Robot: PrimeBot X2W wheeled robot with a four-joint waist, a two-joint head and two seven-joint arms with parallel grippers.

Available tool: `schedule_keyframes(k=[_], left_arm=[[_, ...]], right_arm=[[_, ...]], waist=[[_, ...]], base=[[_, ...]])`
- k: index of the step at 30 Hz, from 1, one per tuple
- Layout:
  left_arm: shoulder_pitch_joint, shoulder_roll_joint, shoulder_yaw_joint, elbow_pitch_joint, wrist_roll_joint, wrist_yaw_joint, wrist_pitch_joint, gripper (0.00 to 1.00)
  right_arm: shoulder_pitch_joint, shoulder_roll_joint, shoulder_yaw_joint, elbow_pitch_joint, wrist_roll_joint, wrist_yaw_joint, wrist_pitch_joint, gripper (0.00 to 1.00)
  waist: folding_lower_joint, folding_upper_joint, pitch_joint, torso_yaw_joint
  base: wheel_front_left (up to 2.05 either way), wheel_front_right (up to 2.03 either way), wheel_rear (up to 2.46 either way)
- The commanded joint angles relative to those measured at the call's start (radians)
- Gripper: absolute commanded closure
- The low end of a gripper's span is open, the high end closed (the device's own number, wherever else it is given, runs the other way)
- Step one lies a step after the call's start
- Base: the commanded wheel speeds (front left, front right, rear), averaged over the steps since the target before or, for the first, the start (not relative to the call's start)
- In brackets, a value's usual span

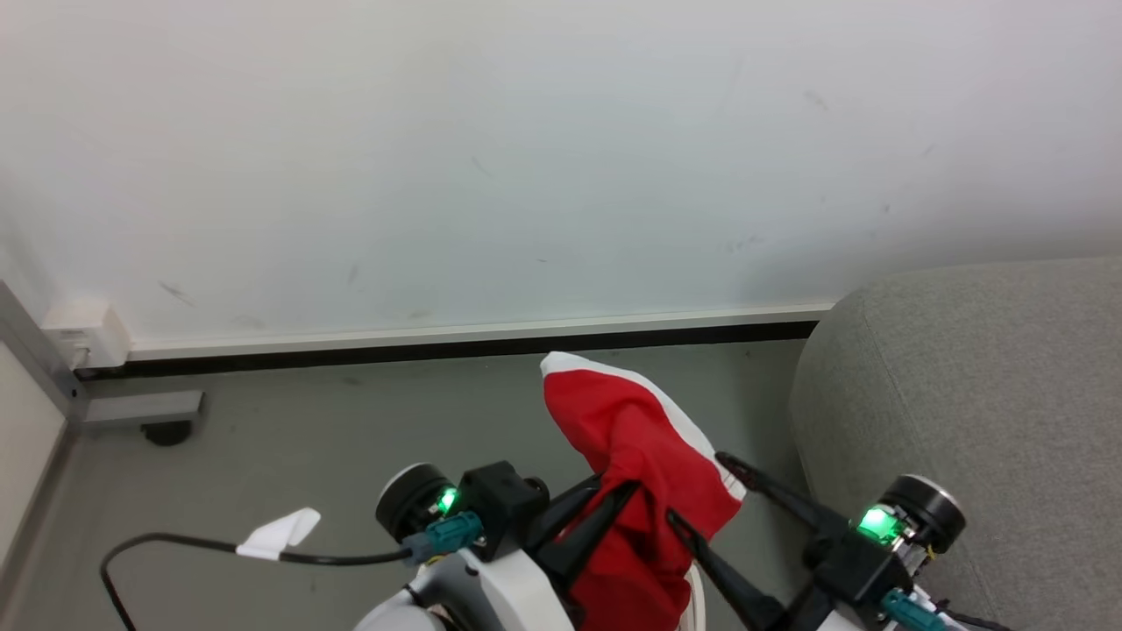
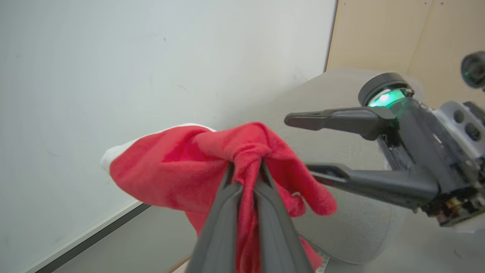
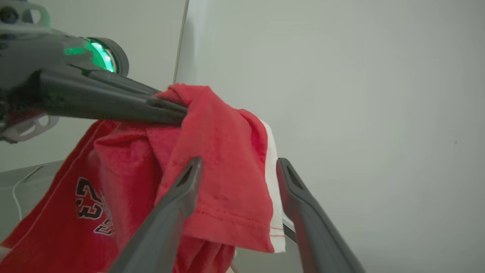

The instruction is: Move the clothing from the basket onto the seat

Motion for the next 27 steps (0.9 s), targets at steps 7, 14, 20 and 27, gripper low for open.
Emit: schedule_keyframes(k=[7,14,20,27], left_arm=[[-0.014,-0.014,-0.030,0.006,-0.002,-0.012,0.011,1.00],[-0.017,-0.024,-0.057,0.023,-0.012,-0.023,0.009,1.00],[-0.014,-0.015,-0.062,0.031,-0.029,-0.030,0.010,1.00],[-0.010,-0.013,-0.058,0.033,-0.029,-0.019,0.000,1.00]], right_arm=[[-0.102,0.027,0.139,0.152,-0.011,-0.002,0.040,0.00],[-0.160,0.086,0.267,0.260,0.073,-0.002,0.004,0.00],[-0.197,0.100,0.298,0.301,0.138,-0.002,-0.039,0.00],[-0.220,0.111,0.287,0.331,0.205,-0.002,-0.070,1.00]], waist=[[0.0001,-0.0001,-0.001,0.018],[0.0001,-0.0001,0.001,0.030],[0.0001,-0.0001,0.010,0.033],[0.0001,-0.0001,0.015,0.034]], base=[[0.00,0.00,0.00],[0.00,0.00,0.00],[0.00,0.00,0.00],[0.00,0.00,0.00]])
